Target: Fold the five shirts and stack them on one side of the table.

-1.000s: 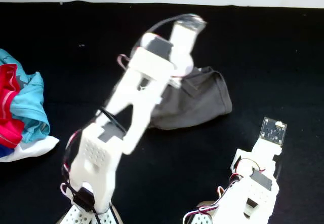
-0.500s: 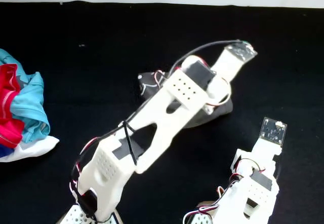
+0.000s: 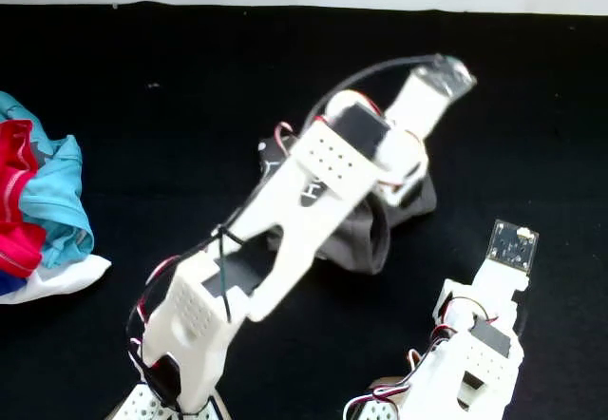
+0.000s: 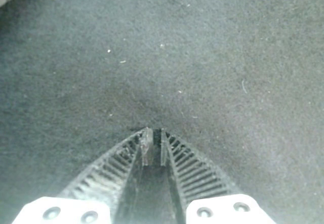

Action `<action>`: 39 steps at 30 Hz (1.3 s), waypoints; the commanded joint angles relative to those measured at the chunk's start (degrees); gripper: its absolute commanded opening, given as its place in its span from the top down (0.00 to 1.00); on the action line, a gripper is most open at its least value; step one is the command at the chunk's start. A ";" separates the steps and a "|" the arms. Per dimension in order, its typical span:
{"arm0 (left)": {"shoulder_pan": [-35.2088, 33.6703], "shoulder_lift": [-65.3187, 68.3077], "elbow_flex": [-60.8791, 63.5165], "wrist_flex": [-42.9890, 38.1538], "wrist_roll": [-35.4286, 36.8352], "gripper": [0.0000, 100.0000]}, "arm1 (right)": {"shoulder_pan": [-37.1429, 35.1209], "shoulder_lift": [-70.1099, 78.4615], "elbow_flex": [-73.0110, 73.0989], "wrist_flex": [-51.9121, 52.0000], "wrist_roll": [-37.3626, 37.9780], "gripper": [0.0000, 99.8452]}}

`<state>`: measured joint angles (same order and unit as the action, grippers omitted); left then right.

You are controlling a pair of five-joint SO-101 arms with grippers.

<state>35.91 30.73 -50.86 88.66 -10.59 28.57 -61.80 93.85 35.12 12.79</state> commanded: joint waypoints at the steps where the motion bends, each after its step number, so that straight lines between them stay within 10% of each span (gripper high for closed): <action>1: -2.77 -1.01 -3.03 -0.70 0.09 0.79 | -0.48 -0.04 0.48 -0.84 -0.26 0.94; 15: -5.58 16.40 -3.38 -11.52 0.09 0.79 | -0.48 -0.04 0.48 -0.84 -0.18 0.94; 39: -8.92 14.90 -3.03 -6.24 0.35 0.79 | -0.48 -0.04 0.48 -0.92 -0.18 0.94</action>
<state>28.35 49.80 -52.44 81.54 -10.59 28.57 -61.80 93.85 35.12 12.79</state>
